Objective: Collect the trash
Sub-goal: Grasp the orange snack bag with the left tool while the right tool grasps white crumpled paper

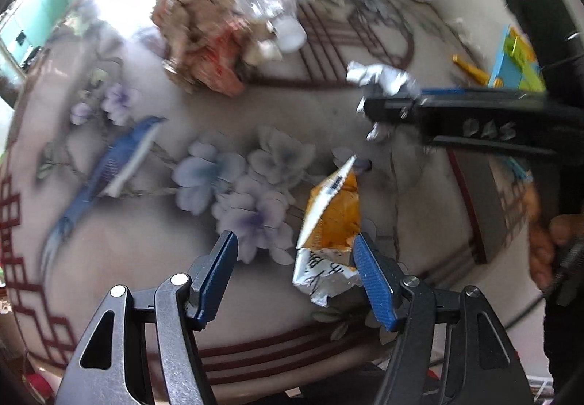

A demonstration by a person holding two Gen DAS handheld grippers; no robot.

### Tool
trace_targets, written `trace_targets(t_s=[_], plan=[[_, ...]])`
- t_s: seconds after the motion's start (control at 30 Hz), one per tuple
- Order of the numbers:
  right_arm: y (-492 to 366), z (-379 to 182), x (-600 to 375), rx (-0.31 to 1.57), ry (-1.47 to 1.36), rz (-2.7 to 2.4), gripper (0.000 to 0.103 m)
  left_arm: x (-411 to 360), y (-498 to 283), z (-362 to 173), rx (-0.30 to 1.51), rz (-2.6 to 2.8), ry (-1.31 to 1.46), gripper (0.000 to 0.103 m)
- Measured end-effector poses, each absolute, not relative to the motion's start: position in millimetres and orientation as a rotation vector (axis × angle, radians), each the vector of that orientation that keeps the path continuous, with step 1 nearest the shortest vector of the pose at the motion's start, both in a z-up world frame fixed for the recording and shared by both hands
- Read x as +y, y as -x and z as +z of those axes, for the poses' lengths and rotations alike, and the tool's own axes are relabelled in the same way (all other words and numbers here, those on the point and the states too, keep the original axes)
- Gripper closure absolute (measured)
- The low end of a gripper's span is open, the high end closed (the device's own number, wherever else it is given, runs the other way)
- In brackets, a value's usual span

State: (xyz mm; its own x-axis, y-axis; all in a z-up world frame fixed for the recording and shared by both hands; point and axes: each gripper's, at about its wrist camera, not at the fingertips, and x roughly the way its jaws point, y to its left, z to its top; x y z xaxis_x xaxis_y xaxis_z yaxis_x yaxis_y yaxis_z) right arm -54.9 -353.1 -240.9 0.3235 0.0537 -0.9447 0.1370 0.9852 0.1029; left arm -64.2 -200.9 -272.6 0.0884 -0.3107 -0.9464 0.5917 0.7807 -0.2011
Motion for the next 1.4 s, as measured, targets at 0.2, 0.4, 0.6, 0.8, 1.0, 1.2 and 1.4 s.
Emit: trace_targets(t_s=[0.2, 0.4, 0.6, 0.8, 1.0, 1.2, 1.4], plan=[[61, -241, -357, 1.242, -0.166, -0.076, 0.041, -209, 64, -289, 1.327, -0.692, -0.272, 0.038], [59, -246, -358, 1.247, -0.19, -0.085, 0.022, -192, 44, -285, 1.319, -0.635, -0.217, 0.073], [55, -251, -353, 1.265, -0.184, -0.091, 0.02, -165, 27, -255, 1.209, -0.563, -0.182, 0.073], [56, -243, -345, 1.261, -0.179, -0.096, 0.02, -144, 11, -226, 1.126, -0.519, -0.169, 0.073], [81, -239, -356, 1.258, -0.239, -0.182, 0.017, -135, 2, -211, 1.074, -0.498, -0.16, 0.073], [95, -252, -361, 1.307, -0.254, -0.254, 0.017, -137, -4, -208, 1.069, -0.501, -0.16, 0.073], [122, -240, -373, 1.257, -0.355, -0.329, 0.017, -133, -10, -205, 1.058, -0.511, -0.165, 0.073]])
